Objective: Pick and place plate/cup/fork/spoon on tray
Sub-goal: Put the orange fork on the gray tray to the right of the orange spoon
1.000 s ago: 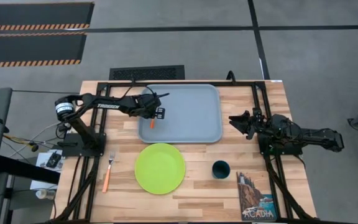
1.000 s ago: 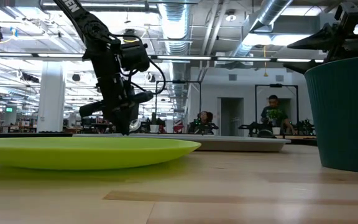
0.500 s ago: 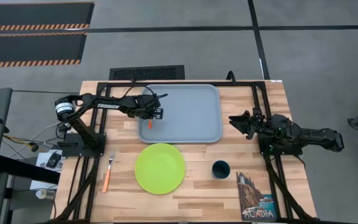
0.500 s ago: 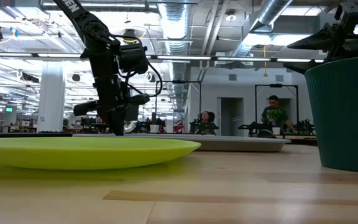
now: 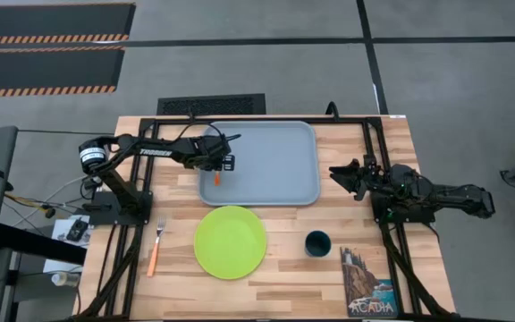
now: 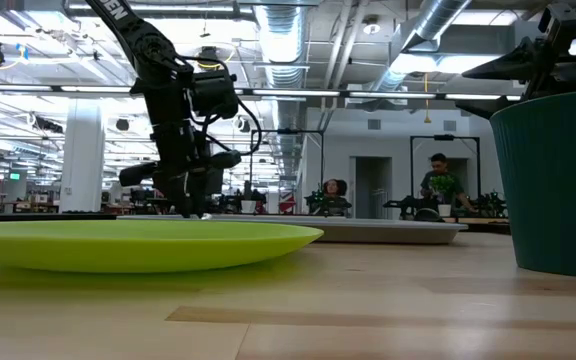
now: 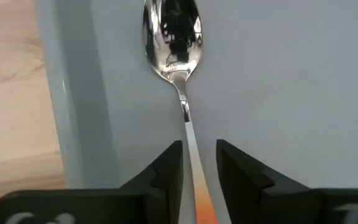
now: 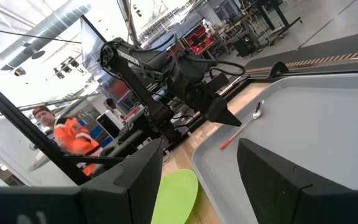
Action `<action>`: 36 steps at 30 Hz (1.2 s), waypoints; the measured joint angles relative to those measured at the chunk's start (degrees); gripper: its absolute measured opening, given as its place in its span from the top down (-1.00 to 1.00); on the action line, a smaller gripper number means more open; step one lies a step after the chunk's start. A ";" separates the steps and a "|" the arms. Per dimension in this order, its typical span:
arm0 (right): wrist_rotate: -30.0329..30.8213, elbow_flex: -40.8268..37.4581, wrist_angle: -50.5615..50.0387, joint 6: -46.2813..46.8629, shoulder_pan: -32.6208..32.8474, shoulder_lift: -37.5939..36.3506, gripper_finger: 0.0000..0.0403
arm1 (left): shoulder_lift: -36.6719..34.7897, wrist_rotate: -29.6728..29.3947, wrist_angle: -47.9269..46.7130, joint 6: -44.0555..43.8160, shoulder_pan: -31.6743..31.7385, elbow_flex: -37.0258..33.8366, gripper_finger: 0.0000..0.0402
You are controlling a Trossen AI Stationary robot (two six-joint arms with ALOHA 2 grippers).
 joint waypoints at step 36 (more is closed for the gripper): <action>1.06 -0.01 -0.65 0.04 0.02 -0.07 -0.16 | -19.33 -5.10 -39.36 -29.79 -48.34 3.65 0.43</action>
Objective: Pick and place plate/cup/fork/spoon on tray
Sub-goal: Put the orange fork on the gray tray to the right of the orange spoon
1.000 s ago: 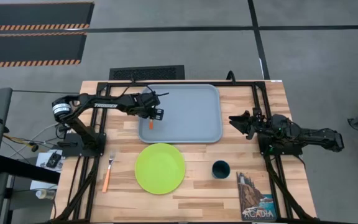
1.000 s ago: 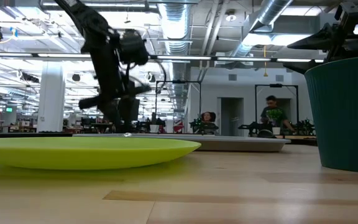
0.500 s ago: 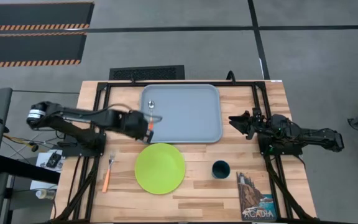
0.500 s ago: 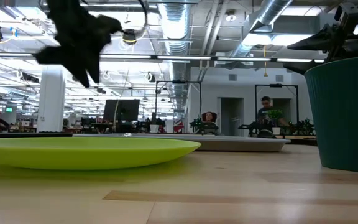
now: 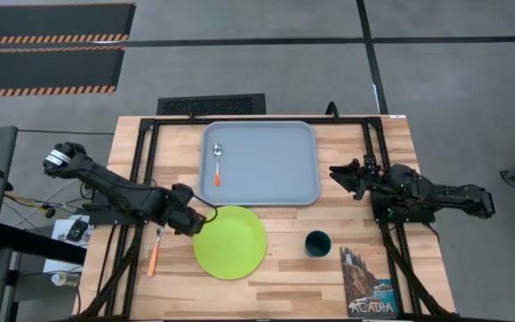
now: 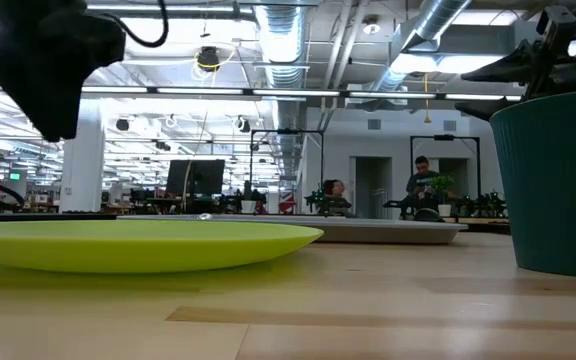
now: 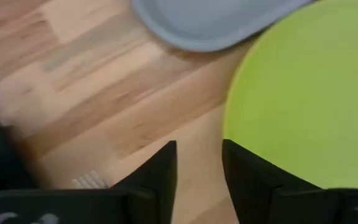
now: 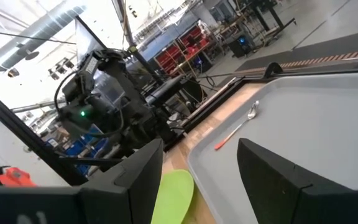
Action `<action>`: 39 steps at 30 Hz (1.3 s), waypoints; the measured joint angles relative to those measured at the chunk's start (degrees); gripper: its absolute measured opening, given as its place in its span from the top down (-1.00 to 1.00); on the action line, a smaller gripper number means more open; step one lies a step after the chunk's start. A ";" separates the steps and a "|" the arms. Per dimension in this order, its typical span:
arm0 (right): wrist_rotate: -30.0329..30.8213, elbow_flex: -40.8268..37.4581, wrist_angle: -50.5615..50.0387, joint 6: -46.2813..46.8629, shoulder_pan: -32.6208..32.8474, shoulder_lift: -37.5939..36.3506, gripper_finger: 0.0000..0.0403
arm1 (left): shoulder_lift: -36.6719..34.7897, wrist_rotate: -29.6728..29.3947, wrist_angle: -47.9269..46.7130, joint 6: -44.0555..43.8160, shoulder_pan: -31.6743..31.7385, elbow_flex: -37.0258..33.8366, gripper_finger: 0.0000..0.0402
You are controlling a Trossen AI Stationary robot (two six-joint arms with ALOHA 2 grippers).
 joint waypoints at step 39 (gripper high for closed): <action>-2.49 0.02 -2.34 0.00 -0.02 0.00 -0.16 | -1.70 23.60 14.37 -48.36 -21.21 -20.47 -0.24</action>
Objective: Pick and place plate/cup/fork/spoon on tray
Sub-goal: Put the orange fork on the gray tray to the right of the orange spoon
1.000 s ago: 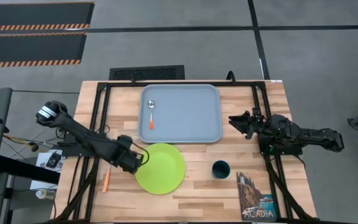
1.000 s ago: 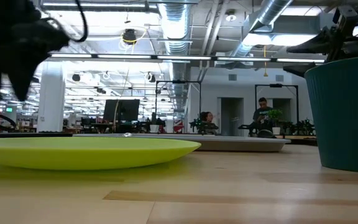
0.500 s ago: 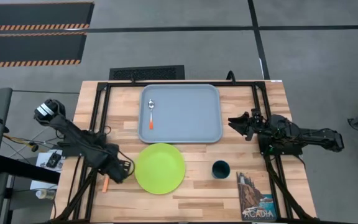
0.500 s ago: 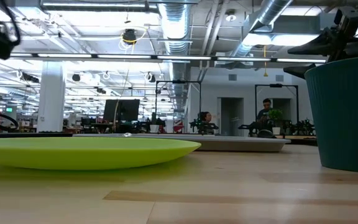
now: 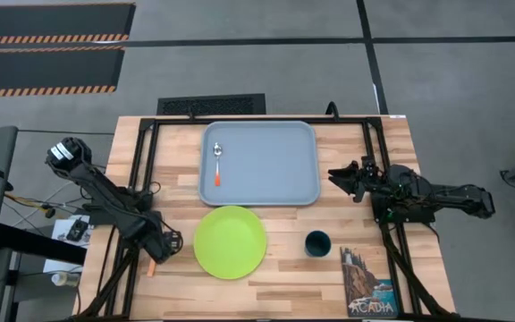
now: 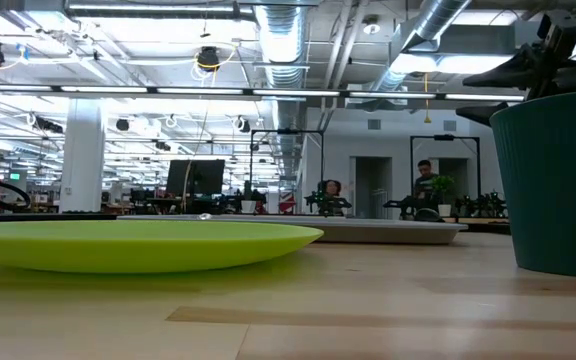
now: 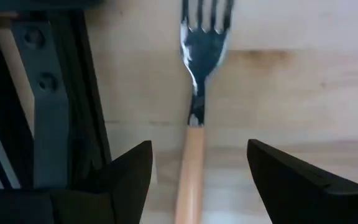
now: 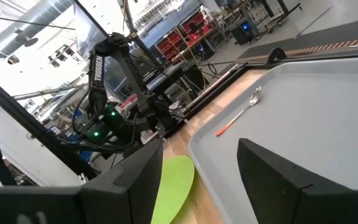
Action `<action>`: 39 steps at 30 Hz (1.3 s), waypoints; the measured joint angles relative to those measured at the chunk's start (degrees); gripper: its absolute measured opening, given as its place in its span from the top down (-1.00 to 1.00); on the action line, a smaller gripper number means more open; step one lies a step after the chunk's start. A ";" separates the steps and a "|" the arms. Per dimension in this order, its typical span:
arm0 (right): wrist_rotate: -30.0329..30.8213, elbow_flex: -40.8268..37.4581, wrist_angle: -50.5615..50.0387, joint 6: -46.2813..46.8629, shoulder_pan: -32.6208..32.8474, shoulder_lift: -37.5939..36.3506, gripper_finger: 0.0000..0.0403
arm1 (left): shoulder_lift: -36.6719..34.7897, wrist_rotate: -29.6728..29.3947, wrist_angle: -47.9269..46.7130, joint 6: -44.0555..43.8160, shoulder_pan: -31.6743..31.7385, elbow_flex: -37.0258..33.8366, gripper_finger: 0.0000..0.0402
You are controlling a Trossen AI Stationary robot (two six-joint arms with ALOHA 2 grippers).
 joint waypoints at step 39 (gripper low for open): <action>-0.37 0.00 -0.26 -0.15 0.00 0.00 -0.16 | -0.64 -19.01 -2.32 5.45 11.67 10.74 0.91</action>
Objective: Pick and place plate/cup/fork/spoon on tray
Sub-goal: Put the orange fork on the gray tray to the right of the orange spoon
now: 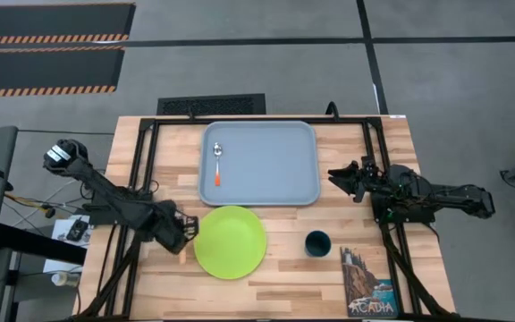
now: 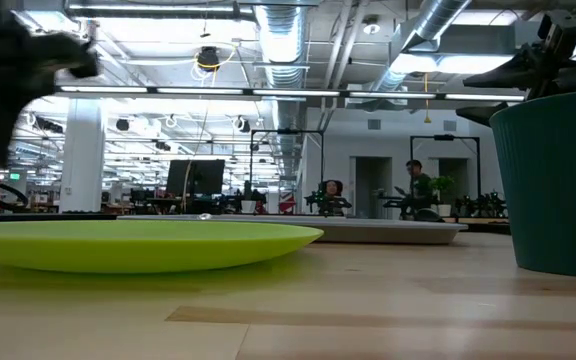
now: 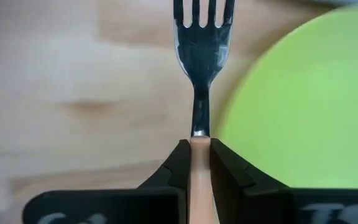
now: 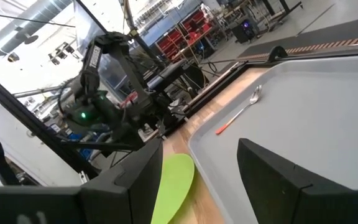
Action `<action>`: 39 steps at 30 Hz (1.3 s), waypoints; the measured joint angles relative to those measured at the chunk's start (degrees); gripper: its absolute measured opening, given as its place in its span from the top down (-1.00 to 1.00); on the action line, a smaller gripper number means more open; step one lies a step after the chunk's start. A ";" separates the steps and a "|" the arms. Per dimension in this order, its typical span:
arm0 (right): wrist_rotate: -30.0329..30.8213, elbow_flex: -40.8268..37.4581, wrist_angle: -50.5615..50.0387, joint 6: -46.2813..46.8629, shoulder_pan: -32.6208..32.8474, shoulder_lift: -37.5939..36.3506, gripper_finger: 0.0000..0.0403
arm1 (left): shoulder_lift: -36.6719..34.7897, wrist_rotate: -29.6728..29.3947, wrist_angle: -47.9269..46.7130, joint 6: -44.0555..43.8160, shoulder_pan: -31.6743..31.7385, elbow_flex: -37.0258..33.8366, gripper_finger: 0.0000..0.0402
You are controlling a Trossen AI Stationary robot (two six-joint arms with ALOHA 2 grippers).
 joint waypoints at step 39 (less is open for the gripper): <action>0.02 0.00 0.15 0.15 0.00 0.00 -0.16 | 35.94 14.61 6.84 73.87 63.09 32.94 0.88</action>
